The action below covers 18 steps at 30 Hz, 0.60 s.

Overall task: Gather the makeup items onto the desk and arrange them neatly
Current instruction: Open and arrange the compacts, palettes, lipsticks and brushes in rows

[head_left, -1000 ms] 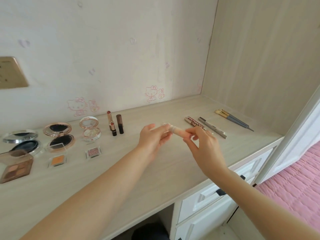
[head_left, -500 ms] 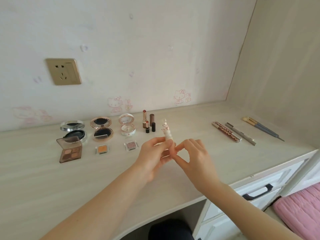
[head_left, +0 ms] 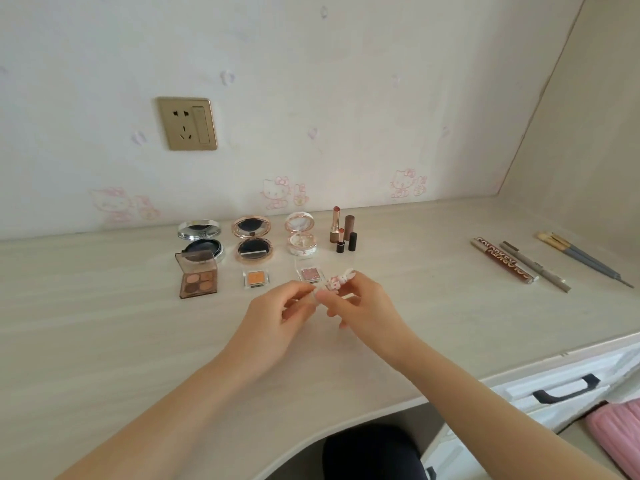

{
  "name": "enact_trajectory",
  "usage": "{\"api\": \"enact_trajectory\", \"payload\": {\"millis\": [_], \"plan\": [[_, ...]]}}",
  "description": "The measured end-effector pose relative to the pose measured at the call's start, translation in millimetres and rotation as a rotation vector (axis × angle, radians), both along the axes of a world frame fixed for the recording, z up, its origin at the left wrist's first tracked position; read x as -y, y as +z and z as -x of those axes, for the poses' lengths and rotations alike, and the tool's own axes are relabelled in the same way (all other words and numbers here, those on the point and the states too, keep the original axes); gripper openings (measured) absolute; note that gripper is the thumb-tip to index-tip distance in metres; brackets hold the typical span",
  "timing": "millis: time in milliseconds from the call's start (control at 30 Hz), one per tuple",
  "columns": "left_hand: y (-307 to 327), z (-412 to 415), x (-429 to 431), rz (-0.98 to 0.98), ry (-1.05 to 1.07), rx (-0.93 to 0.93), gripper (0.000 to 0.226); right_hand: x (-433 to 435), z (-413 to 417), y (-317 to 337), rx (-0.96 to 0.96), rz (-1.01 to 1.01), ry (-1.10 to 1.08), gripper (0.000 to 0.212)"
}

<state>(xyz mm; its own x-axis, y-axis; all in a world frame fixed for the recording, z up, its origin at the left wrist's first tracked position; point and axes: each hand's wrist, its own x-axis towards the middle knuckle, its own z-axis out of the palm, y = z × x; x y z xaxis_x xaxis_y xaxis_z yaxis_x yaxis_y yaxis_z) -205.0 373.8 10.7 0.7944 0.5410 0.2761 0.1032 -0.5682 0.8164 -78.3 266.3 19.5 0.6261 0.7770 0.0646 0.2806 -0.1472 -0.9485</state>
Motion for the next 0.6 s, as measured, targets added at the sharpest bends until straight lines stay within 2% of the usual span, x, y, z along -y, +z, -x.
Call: {"api": "enact_trajectory", "payload": {"millis": [100,200,267,333,433,600], "plan": [[-4.8,10.5,-10.6,-0.135,0.008,-0.023,0.021,-10.9,10.5,-6.4,-0.072,-0.048,-0.01,0.021],[-12.5,14.5,-12.7,-0.122,0.078,0.021,0.021,-20.1,16.4,-9.5,-0.121,-0.087,0.007,0.015],[-17.1,15.1,-12.2,-0.083,0.19,0.077,0.031,-24.2,17.5,-10.1,-0.104,-0.13,0.023,0.013],[-19.4,15.1,-15.5,-0.126,0.262,0.123,0.038,-26.6,17.9,-10.3,-0.1,-0.166,0.027,0.012],[-19.8,17.5,-20.7,-0.234,0.254,0.157,0.031,-27.3,16.6,-12.7,-0.126,-0.185,0.035,0.015],[-18.4,20.1,-19.8,-0.214,0.195,0.153,0.023,-23.7,14.0,-15.7,-0.126,-0.215,0.041,0.011]]}}
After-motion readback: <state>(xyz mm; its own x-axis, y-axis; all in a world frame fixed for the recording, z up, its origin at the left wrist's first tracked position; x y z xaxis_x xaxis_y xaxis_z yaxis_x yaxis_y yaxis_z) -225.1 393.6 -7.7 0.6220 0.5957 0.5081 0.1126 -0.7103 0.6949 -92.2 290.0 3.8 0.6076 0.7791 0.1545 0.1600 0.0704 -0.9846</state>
